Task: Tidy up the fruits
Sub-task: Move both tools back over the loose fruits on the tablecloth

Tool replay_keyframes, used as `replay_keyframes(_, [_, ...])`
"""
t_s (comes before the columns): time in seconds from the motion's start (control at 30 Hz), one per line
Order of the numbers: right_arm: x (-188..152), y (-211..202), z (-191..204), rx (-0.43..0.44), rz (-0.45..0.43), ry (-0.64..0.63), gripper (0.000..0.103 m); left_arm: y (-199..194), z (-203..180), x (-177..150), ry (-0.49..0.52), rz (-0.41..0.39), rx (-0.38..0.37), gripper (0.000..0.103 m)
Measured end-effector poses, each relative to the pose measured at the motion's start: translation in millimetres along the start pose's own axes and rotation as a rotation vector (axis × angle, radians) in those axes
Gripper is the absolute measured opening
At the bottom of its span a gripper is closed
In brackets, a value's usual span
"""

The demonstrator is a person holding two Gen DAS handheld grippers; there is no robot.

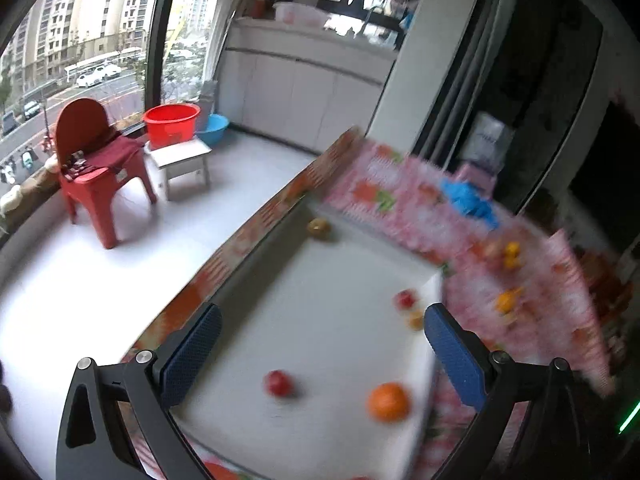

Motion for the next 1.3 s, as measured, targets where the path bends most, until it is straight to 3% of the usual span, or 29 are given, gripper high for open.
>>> replay_keyframes(0.2, [-24.5,-6.4,8.0,-0.003,0.013,-0.026,0.103,-18.6,-57.5,-0.5,0.023,0.013,-0.145,0.102])
replay_keyframes(0.4, [-33.2,-18.4,-0.3,-0.020,-0.004,-0.027,0.103,-22.4,-91.5,-9.5,0.030,0.055,-0.222,0.101])
replay_keyframes(1.3, [-52.9,-45.7,-40.4,-0.028,-0.072,0.042,0.103,-54.2,-166.7,-24.9,0.183,0.004,-0.182,0.101])
Point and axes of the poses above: each gripper's, at about its wrist camera, not at the fingertips, and y roughly the way its jaws point, z to its left, x to its top, the point moved 1 cm from there along y, roughly the way its jaws point, and after that the axes turned 4 degrees about x, right-handed, at the moved point
